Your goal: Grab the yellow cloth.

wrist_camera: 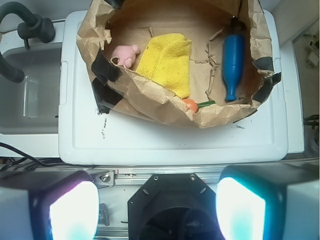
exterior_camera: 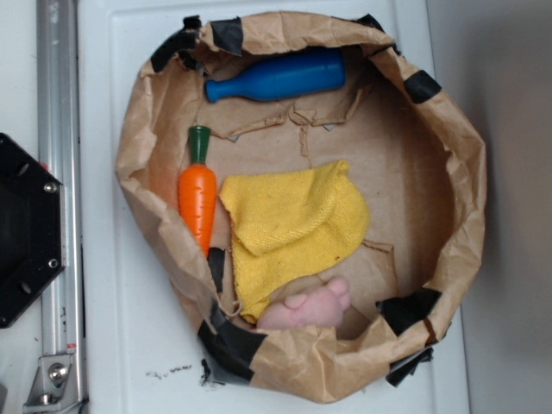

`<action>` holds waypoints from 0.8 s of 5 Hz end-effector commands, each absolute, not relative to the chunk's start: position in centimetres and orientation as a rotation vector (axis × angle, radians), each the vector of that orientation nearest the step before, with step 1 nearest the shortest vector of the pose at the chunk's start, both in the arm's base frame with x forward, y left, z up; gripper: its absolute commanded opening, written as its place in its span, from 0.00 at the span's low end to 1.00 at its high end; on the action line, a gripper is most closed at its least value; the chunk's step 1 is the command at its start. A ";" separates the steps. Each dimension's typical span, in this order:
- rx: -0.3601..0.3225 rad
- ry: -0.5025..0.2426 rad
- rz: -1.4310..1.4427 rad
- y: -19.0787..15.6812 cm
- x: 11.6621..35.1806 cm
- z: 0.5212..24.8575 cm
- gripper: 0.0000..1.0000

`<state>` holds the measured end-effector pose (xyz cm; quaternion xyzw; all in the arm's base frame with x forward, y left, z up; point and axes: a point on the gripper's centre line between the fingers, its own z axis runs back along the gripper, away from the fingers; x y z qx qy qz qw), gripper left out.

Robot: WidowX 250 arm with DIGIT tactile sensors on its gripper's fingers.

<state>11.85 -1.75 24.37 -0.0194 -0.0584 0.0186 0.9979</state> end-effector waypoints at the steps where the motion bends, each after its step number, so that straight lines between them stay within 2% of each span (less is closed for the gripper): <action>1: -0.039 -0.117 0.037 -1.7 11.8 24.4 1.00; 2: -0.042 -0.189 0.135 0.4 16.8 21.9 1.00; 3: -0.074 -0.220 0.148 1.5 21.9 20.1 1.00; 4: -0.049 -0.123 0.137 1.6 25.0 15.4 1.00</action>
